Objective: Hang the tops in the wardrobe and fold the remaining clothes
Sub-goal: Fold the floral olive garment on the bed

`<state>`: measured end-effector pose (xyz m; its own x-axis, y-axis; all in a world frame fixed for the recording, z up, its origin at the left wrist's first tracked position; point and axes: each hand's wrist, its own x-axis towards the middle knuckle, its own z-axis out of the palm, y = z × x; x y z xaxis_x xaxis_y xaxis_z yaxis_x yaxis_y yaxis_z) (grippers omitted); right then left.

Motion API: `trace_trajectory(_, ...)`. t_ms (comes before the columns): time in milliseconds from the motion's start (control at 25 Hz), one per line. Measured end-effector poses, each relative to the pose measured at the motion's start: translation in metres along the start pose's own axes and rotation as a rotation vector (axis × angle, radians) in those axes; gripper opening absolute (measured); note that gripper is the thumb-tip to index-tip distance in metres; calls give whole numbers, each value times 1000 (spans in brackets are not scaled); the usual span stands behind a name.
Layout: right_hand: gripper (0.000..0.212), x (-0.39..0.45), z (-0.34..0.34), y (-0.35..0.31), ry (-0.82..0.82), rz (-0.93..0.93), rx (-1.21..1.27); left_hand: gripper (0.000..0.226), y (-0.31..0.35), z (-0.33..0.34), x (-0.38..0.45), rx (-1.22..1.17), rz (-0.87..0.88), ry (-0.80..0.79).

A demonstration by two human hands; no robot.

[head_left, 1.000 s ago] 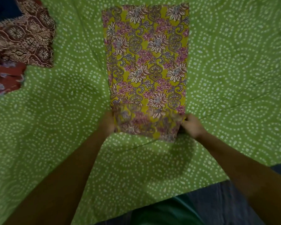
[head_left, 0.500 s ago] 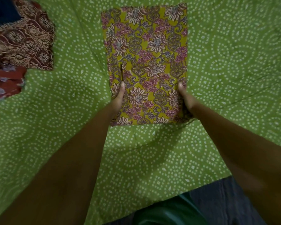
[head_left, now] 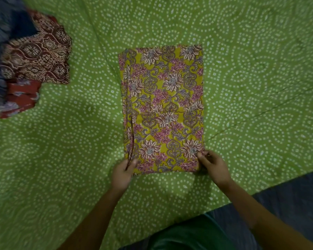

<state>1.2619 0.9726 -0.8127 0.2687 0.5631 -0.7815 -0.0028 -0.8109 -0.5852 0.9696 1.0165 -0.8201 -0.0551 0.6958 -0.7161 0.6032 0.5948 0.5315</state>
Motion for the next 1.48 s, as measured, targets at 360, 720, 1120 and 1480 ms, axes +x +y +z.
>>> trace_trajectory(360,78,81,-40,-38,22,-1062,-1543,87,55,-48,65,1242,1157,4)
trace_trajectory(720,66,147,-28,-93,-488,-915,-1160,64,90,-61,153,1121,1284,-300)
trace_trajectory(1120,14,173,-11,-196,-382,125,-90,41,169,-54,190,-278,-177,-319)
trace_trajectory(1480,18,155,-26,-149,-369,-174,-76,22,125,-56,146,-289,249,-52)
